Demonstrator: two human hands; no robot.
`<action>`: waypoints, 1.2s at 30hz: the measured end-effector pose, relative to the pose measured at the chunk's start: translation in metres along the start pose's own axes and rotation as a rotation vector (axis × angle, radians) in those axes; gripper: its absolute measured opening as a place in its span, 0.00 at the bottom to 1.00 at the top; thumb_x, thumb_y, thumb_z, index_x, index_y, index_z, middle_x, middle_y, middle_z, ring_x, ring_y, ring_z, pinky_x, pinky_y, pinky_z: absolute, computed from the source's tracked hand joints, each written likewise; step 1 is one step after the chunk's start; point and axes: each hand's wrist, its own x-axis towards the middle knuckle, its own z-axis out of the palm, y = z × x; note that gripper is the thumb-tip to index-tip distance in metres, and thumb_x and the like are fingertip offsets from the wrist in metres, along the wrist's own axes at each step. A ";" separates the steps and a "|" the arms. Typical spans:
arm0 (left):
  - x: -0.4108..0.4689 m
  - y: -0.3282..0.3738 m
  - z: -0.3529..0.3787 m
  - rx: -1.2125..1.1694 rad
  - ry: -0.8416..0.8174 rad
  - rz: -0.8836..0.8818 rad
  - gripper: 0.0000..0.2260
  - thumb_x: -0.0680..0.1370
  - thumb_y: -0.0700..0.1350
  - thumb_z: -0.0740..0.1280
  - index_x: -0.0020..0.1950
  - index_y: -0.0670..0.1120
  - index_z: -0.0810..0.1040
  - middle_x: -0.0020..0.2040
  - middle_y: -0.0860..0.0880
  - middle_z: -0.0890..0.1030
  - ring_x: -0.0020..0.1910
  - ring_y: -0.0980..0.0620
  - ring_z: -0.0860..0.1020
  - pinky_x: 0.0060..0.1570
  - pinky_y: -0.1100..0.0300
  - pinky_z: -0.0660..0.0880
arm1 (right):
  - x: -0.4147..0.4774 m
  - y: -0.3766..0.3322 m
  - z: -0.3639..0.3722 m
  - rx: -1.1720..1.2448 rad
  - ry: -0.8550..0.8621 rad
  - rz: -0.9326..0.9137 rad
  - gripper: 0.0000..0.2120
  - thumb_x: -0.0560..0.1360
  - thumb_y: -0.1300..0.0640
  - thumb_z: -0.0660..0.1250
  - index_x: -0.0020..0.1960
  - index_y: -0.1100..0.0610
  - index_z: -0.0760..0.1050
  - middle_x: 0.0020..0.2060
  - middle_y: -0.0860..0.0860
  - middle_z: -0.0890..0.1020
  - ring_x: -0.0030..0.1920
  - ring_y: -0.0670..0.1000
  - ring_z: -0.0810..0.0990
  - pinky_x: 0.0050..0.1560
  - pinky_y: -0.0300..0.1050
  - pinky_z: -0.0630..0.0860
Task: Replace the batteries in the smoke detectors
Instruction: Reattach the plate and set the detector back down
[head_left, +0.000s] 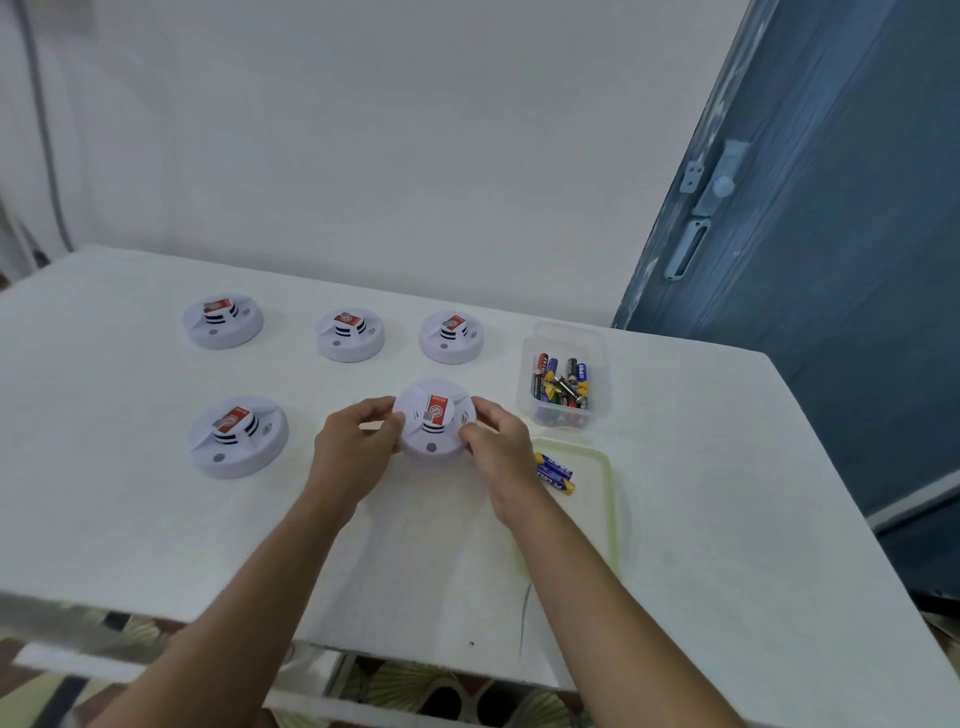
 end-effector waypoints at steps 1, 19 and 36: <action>0.002 -0.001 0.000 0.076 0.003 0.017 0.11 0.79 0.48 0.66 0.60 0.52 0.81 0.54 0.54 0.83 0.44 0.54 0.84 0.53 0.53 0.79 | 0.000 0.000 0.002 -0.015 -0.009 0.000 0.16 0.71 0.61 0.64 0.55 0.49 0.82 0.52 0.46 0.85 0.55 0.48 0.82 0.55 0.46 0.81; 0.033 -0.009 0.001 0.485 -0.044 0.158 0.14 0.81 0.47 0.62 0.62 0.44 0.81 0.56 0.46 0.83 0.51 0.48 0.78 0.50 0.60 0.68 | 0.013 -0.003 0.008 -0.193 -0.036 0.004 0.08 0.76 0.61 0.60 0.38 0.54 0.71 0.35 0.47 0.75 0.35 0.47 0.69 0.33 0.40 0.62; 0.105 0.045 0.021 0.540 -0.148 0.267 0.17 0.79 0.49 0.65 0.66 0.46 0.76 0.63 0.45 0.78 0.59 0.47 0.77 0.55 0.58 0.69 | 0.070 -0.036 0.011 -0.088 0.067 0.011 0.22 0.76 0.61 0.62 0.70 0.53 0.70 0.68 0.52 0.73 0.62 0.52 0.73 0.56 0.47 0.69</action>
